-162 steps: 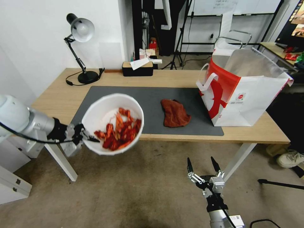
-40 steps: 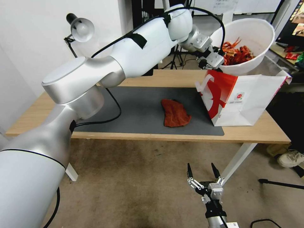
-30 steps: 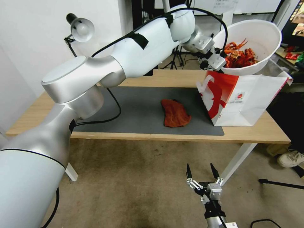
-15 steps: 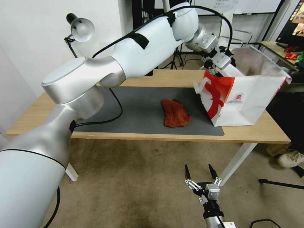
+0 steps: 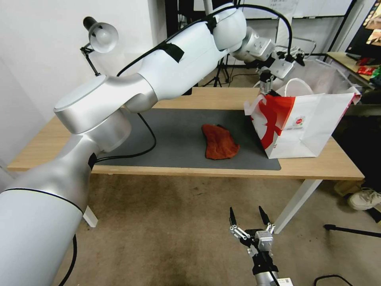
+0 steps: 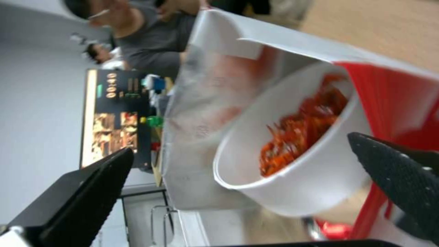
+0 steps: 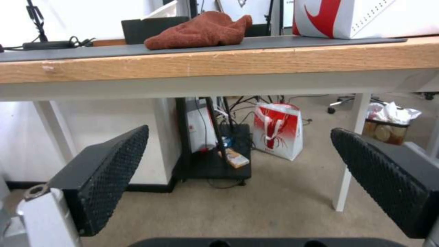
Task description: Sweep shrimp from table into container with towel, then put container into takeout bag.
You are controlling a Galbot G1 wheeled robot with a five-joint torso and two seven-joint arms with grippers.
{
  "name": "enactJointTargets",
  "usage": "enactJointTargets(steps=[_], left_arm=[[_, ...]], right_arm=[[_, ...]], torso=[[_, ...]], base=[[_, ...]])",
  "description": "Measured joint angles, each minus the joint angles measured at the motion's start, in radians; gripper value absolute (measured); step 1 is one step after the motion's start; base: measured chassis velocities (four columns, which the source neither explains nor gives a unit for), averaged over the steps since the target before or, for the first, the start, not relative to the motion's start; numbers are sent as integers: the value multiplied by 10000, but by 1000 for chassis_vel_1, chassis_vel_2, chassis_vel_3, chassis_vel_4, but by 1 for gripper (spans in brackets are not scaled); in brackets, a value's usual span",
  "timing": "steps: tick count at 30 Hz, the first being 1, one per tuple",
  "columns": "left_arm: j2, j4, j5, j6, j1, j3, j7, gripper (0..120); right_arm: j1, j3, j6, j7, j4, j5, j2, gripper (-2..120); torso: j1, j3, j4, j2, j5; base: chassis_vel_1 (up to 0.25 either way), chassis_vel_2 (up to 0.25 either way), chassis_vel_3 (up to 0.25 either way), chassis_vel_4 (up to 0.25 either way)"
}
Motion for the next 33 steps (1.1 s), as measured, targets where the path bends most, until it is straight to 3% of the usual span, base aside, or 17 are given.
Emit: enactJointTargets(steps=[5, 6, 7, 8, 9, 12, 13, 15, 16, 18, 20, 23, 25, 29, 30, 31, 33], left_arm=[[406, -357, -2198, 1517, 433, 577, -1814, 115], [406, -357, -2198, 1517, 433, 577, -1814, 115], [514, -539, -2863, 1884, 527, 804, -2400, 115], [741, -961, -4482, 2715, 727, 1234, -3679, 114], [741, -961, -4482, 2715, 727, 1234, -3679, 114], [1034, -1706, -7138, 4315, 1163, 1347, -5592, 111], [1034, -1706, -7138, 4315, 1163, 1347, -5592, 111], [1266, -2531, -9790, 6018, 1506, 1163, -8376, 105], [1266, -2531, -9790, 6018, 1506, 1163, -8376, 105], [1468, -3115, -11155, 7048, 1783, 715, -10024, 101], [1744, -3618, -11623, 7373, 2043, 463, -10614, 101], [2183, -4131, -11712, 7220, 2354, 332, -10738, 100], [2837, -4930, -11687, 6686, 2879, 127, -10877, 100], [3384, -5589, -11679, 6180, 3402, -167, -11295, 100], [3907, -6261, -11638, 5890, 3894, -474, -11498, 100], [3907, -6261, -11638, 5890, 3894, -474, -11498, 100], [4549, -7091, -11451, 5566, 4571, -916, -11706, 100]], right_arm=[[-5, 7, 0, 3, -4, 3, 0, 100], [-5, 7, 0, 3, -4, 3, 0, 100], [-5, 11, 0, 5, -8, 3, 0, 100], [-14, 11, 0, 5, -14, 3, 1, 100], [-14, 11, 0, 5, -14, 3, 1, 100], [-18, 11, 1, 5, -18, 3, 0, 100], [-18, 11, 1, 5, -18, 3, 0, 100], [-18, 10, 11, 3, -38, 3, -2, 100], [-18, 10, 11, 3, -38, 3, -2, 100], [-16, -15, 15, -1, -46, 3, -6, 100], [-6, -34, 17, -4, -48, 3, -7, 100], [7, -64, 17, -7, -56, 3, -8, 100], [19, -140, 17, -9, -86, -1, 0, 100], [27, -216, 17, -9, -107, -18, 19, 100], [42, -270, 17, -10, -119, -47, 43, 100], [42, -270, 17, -10, -119, -47, 43, 100], [42, -294, 18, -4, -124, -82, 76, 100]], torso=[[0, 0, 2, 0, -1], [0, 0, 2, 0, -1], [0, 0, 3, -1, -1], [1, 1, 3, 0, -1], [1, 1, 3, 0, -1], [0, 1, 1, 0, 0], [0, 1, 1, 0, 0], [0, 1, 0, 0, 0], [0, 1, 0, 0, 0], [0, 0, 2, 0, -1], [0, 0, -1, 0, -1], [0, 1, -1, 0, -1], [0, 0, 3, 0, -3], [0, 0, 3, 0, -3], [0, 0, -3, 0, -2], [0, 0, -3, 0, -2], [1, 0, 4, 0, -2]], base=[[0, 0, 0, 0], [0, 0, 0, 0], [0, 0, 0, 0], [0, 0, 0, 0], [0, 0, 0, 0], [0, 0, 0, 0], [0, 0, 0, 0], [0, 0, 0, 0], [0, 0, 0, 0], [0, 0, 0, 0], [0, 0, 0, 0], [0, 0, 0, 0], [0, 0, 0, 0], [0, 0, 0, 0], [0, 0, 0, 0], [0, 0, 0, 0], [0, 0, 0, 0]])
